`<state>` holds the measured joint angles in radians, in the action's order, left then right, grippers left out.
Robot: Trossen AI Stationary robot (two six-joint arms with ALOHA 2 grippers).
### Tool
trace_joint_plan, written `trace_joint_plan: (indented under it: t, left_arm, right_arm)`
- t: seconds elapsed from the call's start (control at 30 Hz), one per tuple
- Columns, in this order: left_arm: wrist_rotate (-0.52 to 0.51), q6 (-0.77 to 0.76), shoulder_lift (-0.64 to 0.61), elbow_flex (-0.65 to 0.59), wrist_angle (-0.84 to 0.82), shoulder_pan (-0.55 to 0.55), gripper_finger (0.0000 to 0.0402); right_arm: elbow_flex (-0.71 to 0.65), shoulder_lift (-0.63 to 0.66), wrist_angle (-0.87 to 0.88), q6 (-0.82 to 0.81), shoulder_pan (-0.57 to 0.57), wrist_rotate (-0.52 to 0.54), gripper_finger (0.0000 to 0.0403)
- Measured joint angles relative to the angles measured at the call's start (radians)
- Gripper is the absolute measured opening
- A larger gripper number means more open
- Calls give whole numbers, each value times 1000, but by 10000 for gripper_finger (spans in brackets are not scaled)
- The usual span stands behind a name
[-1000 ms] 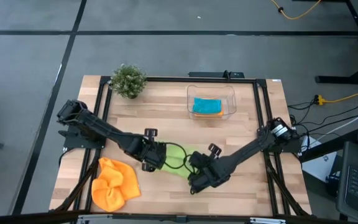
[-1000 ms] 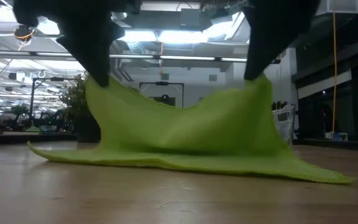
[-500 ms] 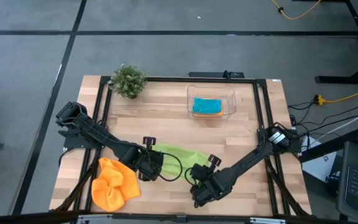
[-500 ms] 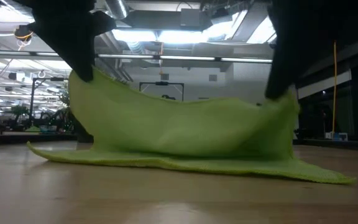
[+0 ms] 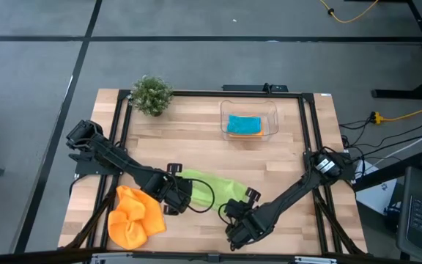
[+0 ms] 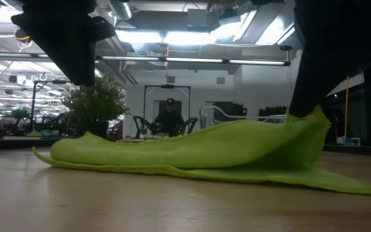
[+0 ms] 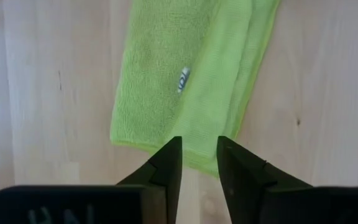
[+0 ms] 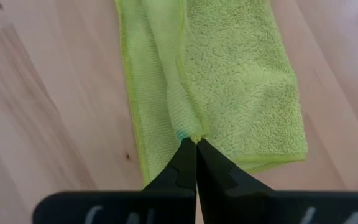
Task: Fold microfiber towels
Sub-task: Fold the green microfiber cloth
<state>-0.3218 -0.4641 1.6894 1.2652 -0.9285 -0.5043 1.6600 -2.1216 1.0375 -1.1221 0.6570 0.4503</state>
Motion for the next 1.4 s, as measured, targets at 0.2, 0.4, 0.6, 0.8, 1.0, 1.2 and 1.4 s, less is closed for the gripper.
trace_joint_plan:
  t: [0.2, 0.4, 0.6, 0.8, 1.0, 1.2, 1.4]
  left_arm:
    - [70, 4, 0, 0, 64, 9, 92]
    - [228, 4, 0, 0, 89, 92, 101]
    - [461, 114, 0, 0, 65, 229, 105]
    - [682, 351, -2, -37, 85, 361, 96]
    - [837, 365, -2, -219, 137, 441, 86]
    - [832, 316, -1, -254, 150, 474, 97]
    - [830, 316, -1, -254, 234, 474, 120]
  right_arm:
    - [0, 0, -13, -1, 1, 0, 0]
    - [0, 0, -35, -2, 1, 0, 0]
    - [0, 0, -44, -1, 1, 0, 0]
    - [0, 0, -44, -1, 1, 0, 0]
    - [0, 0, -47, -2, -1, 0, 0]
    - [0, 0, -50, -2, -2, 0, 0]
    - [0, 0, -50, -3, -2, -5, 0]
